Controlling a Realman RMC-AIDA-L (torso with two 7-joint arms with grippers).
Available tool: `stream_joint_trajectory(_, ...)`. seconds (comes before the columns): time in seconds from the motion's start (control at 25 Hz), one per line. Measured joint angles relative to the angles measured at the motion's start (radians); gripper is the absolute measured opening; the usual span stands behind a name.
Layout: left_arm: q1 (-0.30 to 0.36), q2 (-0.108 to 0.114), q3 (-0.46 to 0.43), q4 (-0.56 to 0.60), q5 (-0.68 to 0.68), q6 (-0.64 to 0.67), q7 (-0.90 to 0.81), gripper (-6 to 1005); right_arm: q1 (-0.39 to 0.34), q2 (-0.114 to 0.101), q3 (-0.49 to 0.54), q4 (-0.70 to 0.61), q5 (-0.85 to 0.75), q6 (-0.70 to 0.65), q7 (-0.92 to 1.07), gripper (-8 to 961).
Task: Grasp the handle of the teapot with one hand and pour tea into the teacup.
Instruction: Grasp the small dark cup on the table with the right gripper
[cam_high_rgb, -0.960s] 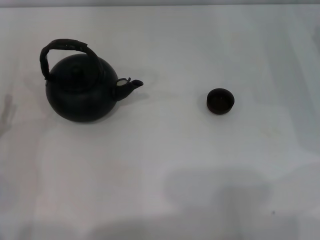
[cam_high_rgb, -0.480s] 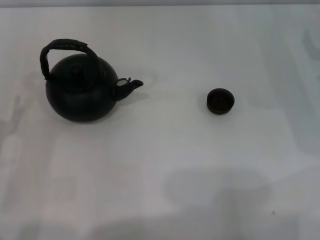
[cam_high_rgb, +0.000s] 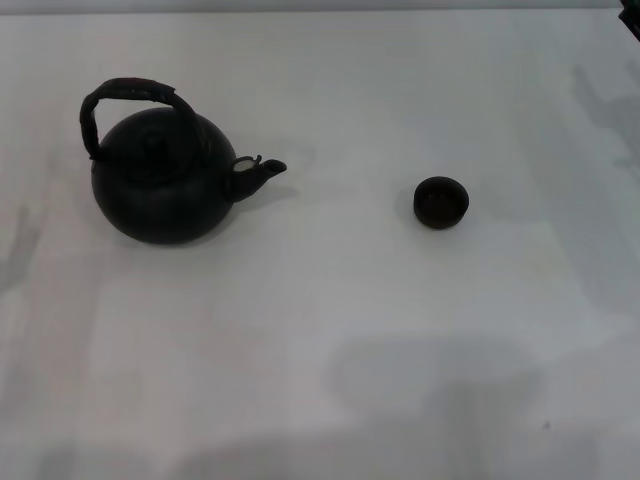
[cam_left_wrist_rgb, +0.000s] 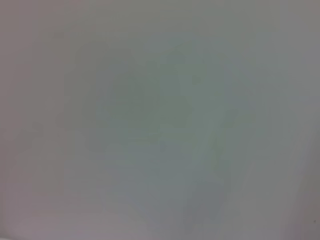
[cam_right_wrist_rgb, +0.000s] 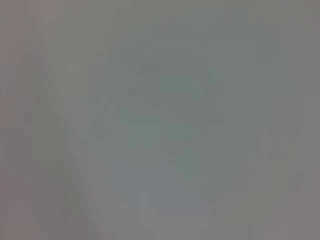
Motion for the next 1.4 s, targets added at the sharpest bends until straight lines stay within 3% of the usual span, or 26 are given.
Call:
stream_joint_trajectory(0.32, 0.010, -0.001, 0.000, 0.013, 0.000, -0.003, 0.003, 874, 0.000, -0.003, -0.078, -0.025, -0.001, 0.016, 0.037, 857)
stream_joint_trajectory(0.52, 0.018, -0.002, 0.000, 0.021, -0.001, -0.002, 0.005, 874, -0.019, -0.034, -0.218, -0.175, -0.096, -0.018, 0.245, 857)
stream_joint_trajectory(0.68, 0.019, -0.001, 0.000, 0.024, -0.004, -0.002, 0.007, 874, -0.031, -0.067, -0.246, -0.374, -0.338, -0.113, 0.488, 857)
stream_joint_trajectory(0.72, 0.019, -0.001, 0.000, 0.024, -0.005, -0.001, 0.007, 874, -0.028, -0.076, -0.246, -0.468, -0.489, -0.157, 0.612, 857)
stream_joint_trajectory(0.8, 0.019, -0.001, -0.001, 0.024, -0.005, -0.002, 0.006, 874, -0.024, -0.080, -0.245, -0.520, -0.568, -0.176, 0.682, 856)
stream_joint_trajectory(0.92, 0.020, 0.000, -0.002, 0.024, -0.006, -0.007, 0.003, 875, -0.001, -0.087, -0.241, -0.658, -0.844, -0.206, 0.882, 856)
stream_joint_trajectory(1.12, 0.015, 0.001, 0.000, 0.024, -0.004, -0.009, 0.002, 874, 0.069, -0.087, -0.235, -0.812, -1.242, -0.147, 1.156, 856)
stream_joint_trajectory(1.4, 0.004, 0.002, 0.000, 0.024, 0.000, -0.010, 0.002, 873, 0.124, -0.059, -0.234, -1.007, -1.624, 0.003, 1.395, 856)
